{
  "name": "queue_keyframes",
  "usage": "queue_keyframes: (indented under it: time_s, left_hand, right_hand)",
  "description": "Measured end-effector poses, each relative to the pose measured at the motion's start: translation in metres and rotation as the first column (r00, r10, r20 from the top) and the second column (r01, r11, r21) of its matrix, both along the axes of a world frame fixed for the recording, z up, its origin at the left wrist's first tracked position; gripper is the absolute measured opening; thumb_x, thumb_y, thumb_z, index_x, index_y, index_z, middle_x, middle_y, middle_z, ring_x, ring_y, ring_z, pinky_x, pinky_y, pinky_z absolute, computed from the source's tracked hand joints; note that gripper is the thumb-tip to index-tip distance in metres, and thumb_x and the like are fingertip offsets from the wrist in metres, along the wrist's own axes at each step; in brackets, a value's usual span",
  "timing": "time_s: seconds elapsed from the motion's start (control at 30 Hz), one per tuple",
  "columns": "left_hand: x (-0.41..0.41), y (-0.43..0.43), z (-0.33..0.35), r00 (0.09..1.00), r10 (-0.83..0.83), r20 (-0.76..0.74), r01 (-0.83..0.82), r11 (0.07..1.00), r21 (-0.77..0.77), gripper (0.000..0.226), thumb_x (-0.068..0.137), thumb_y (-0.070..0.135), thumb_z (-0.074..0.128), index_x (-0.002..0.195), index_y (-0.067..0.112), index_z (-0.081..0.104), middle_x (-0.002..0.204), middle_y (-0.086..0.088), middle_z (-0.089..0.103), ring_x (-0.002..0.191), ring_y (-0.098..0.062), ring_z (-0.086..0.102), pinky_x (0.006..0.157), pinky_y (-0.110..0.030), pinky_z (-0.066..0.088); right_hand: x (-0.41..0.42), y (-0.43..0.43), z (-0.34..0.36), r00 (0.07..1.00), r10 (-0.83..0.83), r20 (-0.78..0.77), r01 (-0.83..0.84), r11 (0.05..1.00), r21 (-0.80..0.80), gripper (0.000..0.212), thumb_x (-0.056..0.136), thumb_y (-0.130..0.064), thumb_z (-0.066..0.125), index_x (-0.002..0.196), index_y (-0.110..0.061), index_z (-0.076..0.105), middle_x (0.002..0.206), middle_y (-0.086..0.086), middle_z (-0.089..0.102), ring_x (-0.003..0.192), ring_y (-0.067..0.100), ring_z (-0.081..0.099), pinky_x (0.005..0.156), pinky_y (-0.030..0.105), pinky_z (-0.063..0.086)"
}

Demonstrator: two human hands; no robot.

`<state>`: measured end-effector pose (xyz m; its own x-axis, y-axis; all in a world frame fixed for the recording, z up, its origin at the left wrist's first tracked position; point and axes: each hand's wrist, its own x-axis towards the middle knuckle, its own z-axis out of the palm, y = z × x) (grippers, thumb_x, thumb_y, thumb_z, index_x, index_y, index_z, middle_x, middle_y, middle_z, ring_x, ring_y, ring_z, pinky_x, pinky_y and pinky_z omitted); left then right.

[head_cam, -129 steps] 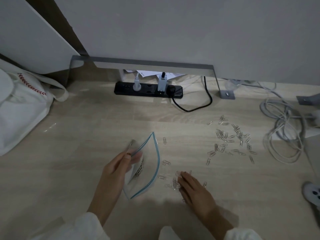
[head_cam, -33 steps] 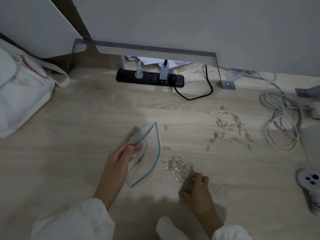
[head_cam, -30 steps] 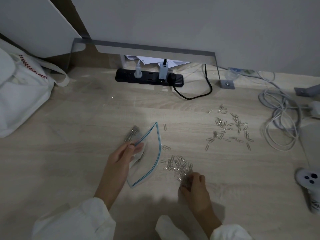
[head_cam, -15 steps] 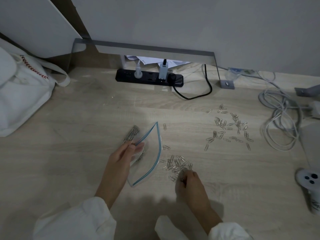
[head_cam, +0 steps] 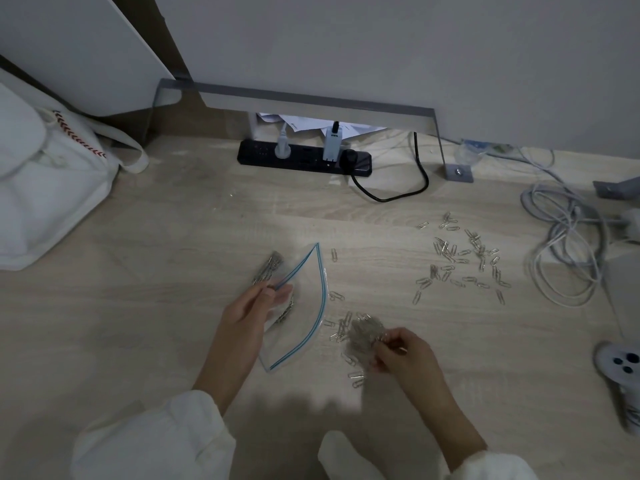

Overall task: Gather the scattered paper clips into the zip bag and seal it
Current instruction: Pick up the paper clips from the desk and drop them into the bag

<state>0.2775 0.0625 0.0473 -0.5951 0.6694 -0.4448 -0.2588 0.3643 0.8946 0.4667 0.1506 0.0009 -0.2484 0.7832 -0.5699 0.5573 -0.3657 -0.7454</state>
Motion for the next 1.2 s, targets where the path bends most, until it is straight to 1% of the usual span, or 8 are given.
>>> queue_keyframes:
  time_s: [0.13, 0.3, 0.4, 0.57, 0.73, 0.9, 1.0, 1.2]
  left_hand:
    - [0.000, -0.001, -0.001, 1.000, 0.001, -0.004, -0.001, 1.000, 0.003, 0.026, 0.096, 0.015, 0.041, 0.095, 0.024, 0.066, 0.101, 0.006, 0.071, 0.103, -0.003, 0.062, 0.095, -0.023, 0.044]
    - [0.000, 0.002, 0.002, 1.000, 0.002, 0.001, -0.002, 1.000, 0.001, 0.025, 0.095, 0.016, 0.044, 0.093, 0.025, 0.067, 0.099, 0.010, 0.070, 0.098, 0.003, 0.062, 0.094, -0.021, 0.044]
    - [-0.001, 0.001, -0.001, 1.000, -0.006, -0.016, 0.006, 1.000, -0.020, 0.024, 0.095, 0.018, 0.043, 0.104, 0.020, 0.066, 0.105, 0.006, 0.069, 0.106, -0.006, 0.060, 0.099, -0.028, 0.043]
    - [-0.005, -0.002, -0.003, 0.999, -0.008, -0.032, 0.007, 1.000, -0.022, 0.025, 0.096, 0.019, 0.043, 0.100, 0.025, 0.067, 0.105, 0.007, 0.070, 0.106, -0.008, 0.060, 0.099, -0.030, 0.043]
    - [-0.005, 0.002, -0.002, 1.000, 0.007, -0.009, -0.007, 1.000, -0.002, 0.027, 0.096, 0.014, 0.041, 0.108, 0.011, 0.065, 0.103, 0.007, 0.069, 0.105, -0.003, 0.059, 0.091, -0.019, 0.045]
    - [-0.006, 0.001, -0.003, 0.999, -0.006, -0.032, 0.006, 1.000, -0.003, 0.027, 0.097, 0.014, 0.040, 0.103, 0.017, 0.066, 0.102, 0.007, 0.070, 0.104, -0.003, 0.061, 0.091, -0.019, 0.045]
    - [-0.006, -0.001, -0.003, 0.999, -0.016, -0.030, 0.016, 1.000, -0.004, 0.026, 0.097, 0.016, 0.040, 0.100, 0.021, 0.066, 0.102, 0.008, 0.070, 0.104, -0.003, 0.061, 0.091, -0.020, 0.045]
    - [-0.003, 0.002, -0.002, 1.000, 0.010, 0.006, -0.010, 1.000, 0.010, 0.026, 0.096, 0.014, 0.041, 0.093, 0.023, 0.065, 0.101, 0.007, 0.070, 0.103, -0.004, 0.061, 0.094, -0.023, 0.044]
  right_hand:
    - [-0.026, 0.002, 0.062, 0.936, -0.011, -0.352, 0.004, 1.000, -0.023, 0.005, 0.084, 0.009, 0.055, 0.082, 0.004, 0.055, 0.066, 0.011, 0.052, 0.049, 0.006, 0.059, 0.049, 0.014, 0.050]
    - [-0.059, -0.007, 0.093, 0.898, 0.109, -0.427, -0.090, 0.994, 0.066, 0.009, 0.084, 0.004, 0.058, 0.083, -0.005, 0.060, 0.074, 0.011, 0.065, 0.063, 0.010, 0.066, 0.062, 0.016, 0.053]
    - [-0.065, -0.009, 0.091, 0.906, 0.182, -0.382, -0.150, 0.982, 0.112, 0.012, 0.084, -0.002, 0.060, 0.090, -0.012, 0.064, 0.086, 0.000, 0.069, 0.077, 0.012, 0.068, 0.070, 0.018, 0.054]
    - [-0.050, 0.004, 0.082, 0.947, 0.119, -0.297, -0.073, 0.984, 0.162, 0.013, 0.086, -0.003, 0.057, 0.089, -0.013, 0.064, 0.087, 0.000, 0.068, 0.076, 0.013, 0.067, 0.060, 0.016, 0.052]
    - [-0.009, 0.032, 0.024, 0.997, 0.067, 0.044, -0.075, 0.973, 0.218, 0.012, 0.084, -0.013, 0.062, 0.095, -0.018, 0.058, 0.104, 0.009, 0.059, 0.082, 0.023, 0.062, 0.076, 0.043, 0.054]
    - [0.018, 0.030, -0.030, 0.929, 0.098, 0.356, -0.136, 0.987, 0.084, 0.055, 0.076, -0.021, 0.073, 0.121, -0.007, 0.046, 0.123, 0.017, 0.043, 0.093, 0.026, 0.051, 0.081, 0.032, 0.044]
    - [0.014, 0.016, -0.042, 0.893, 0.132, 0.430, -0.153, 0.988, 0.014, 0.067, 0.075, -0.028, 0.071, 0.130, -0.013, 0.037, 0.128, 0.015, 0.037, 0.106, 0.032, 0.049, 0.081, 0.034, 0.043]
    - [-0.010, -0.004, -0.051, 0.877, 0.264, 0.402, -0.340, 0.931, 0.131, 0.073, 0.063, -0.022, 0.079, 0.122, -0.009, 0.038, 0.118, 0.007, 0.031, 0.101, 0.031, 0.053, 0.088, 0.036, 0.046]
